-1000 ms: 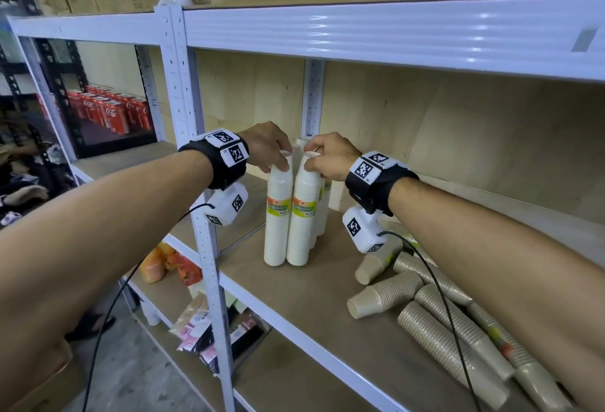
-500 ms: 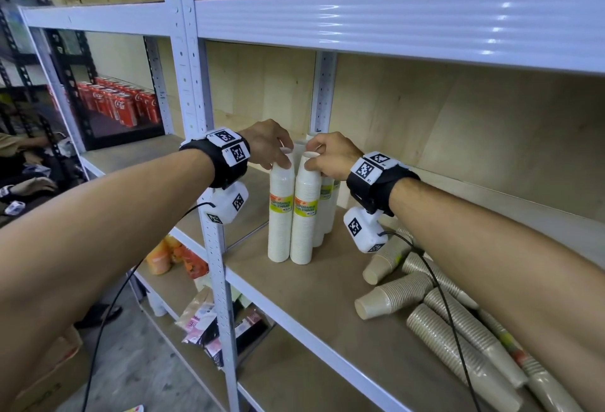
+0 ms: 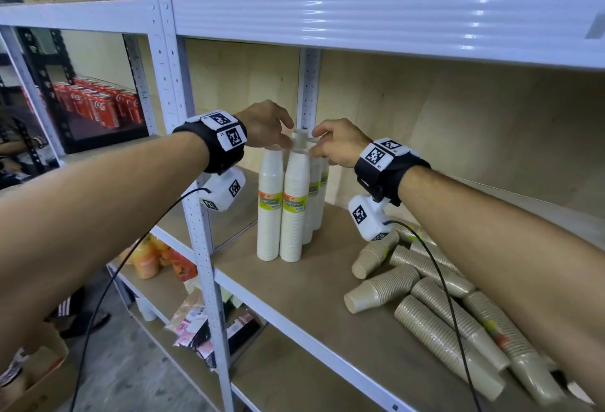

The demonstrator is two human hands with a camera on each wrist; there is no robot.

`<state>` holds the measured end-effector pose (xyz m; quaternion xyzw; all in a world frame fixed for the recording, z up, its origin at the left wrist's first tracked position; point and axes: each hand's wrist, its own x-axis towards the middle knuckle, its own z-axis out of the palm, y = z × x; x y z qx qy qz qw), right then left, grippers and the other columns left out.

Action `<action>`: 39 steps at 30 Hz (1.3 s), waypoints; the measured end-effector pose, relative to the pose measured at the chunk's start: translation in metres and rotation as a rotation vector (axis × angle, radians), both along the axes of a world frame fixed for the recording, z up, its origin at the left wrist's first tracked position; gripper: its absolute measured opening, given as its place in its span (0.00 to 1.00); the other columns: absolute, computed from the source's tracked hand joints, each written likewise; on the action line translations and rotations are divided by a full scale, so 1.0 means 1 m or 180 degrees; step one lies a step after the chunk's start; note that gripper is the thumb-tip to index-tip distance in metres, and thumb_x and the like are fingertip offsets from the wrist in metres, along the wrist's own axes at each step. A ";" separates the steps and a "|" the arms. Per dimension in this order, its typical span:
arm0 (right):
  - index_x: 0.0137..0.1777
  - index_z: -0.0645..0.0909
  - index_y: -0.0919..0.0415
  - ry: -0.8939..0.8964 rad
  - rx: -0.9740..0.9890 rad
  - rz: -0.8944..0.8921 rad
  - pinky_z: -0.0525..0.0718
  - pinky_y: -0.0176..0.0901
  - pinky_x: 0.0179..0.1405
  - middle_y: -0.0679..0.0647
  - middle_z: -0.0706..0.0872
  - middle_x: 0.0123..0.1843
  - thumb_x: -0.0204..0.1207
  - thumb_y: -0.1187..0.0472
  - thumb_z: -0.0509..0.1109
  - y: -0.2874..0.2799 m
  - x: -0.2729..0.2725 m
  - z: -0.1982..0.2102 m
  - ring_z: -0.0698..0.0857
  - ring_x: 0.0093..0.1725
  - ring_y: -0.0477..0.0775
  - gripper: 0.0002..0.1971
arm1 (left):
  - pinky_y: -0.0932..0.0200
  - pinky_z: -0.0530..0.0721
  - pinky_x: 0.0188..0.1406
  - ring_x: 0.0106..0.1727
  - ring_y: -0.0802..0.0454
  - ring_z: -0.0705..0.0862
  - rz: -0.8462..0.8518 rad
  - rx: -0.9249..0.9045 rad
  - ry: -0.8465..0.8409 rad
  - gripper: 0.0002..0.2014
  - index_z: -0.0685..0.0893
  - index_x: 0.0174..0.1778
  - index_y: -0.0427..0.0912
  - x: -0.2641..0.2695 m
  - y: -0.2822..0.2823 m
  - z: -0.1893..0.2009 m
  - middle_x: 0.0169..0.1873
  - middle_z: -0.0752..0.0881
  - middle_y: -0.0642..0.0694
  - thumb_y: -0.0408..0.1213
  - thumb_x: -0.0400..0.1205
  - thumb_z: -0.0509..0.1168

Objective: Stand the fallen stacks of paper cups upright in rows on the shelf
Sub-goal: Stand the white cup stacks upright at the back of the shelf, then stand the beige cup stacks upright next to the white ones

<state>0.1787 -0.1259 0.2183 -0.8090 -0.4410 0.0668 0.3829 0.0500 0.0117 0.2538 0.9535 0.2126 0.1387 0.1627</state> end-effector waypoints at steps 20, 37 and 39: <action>0.57 0.83 0.47 0.0155 -0.0627 -0.1183 0.84 0.49 0.60 0.51 0.87 0.55 0.66 0.54 0.81 -0.171 0.069 -0.047 0.85 0.54 0.54 0.19 | 0.62 0.75 0.54 0.60 0.50 0.81 -0.1291 -0.0314 0.0240 0.27 0.80 0.71 0.48 0.129 -0.120 -0.040 0.61 0.82 0.46 0.47 0.76 0.76; 0.69 0.81 0.52 -0.0043 -0.1797 -0.0249 0.78 0.37 0.52 0.46 0.82 0.59 0.65 0.50 0.83 -0.164 0.000 -0.141 0.81 0.59 0.48 0.32 | 0.61 0.80 0.57 0.63 0.52 0.82 -0.1366 -0.0924 0.0890 0.30 0.78 0.73 0.48 0.109 -0.124 -0.183 0.64 0.84 0.50 0.39 0.75 0.77; 0.68 0.82 0.52 -0.0158 -0.1870 -0.0155 0.73 0.35 0.42 0.44 0.79 0.53 0.65 0.53 0.83 -0.163 -0.003 -0.149 0.78 0.53 0.44 0.29 | 0.56 0.79 0.63 0.66 0.50 0.81 -0.1300 -0.0940 0.1008 0.30 0.75 0.74 0.48 0.107 -0.121 -0.196 0.66 0.82 0.49 0.42 0.76 0.76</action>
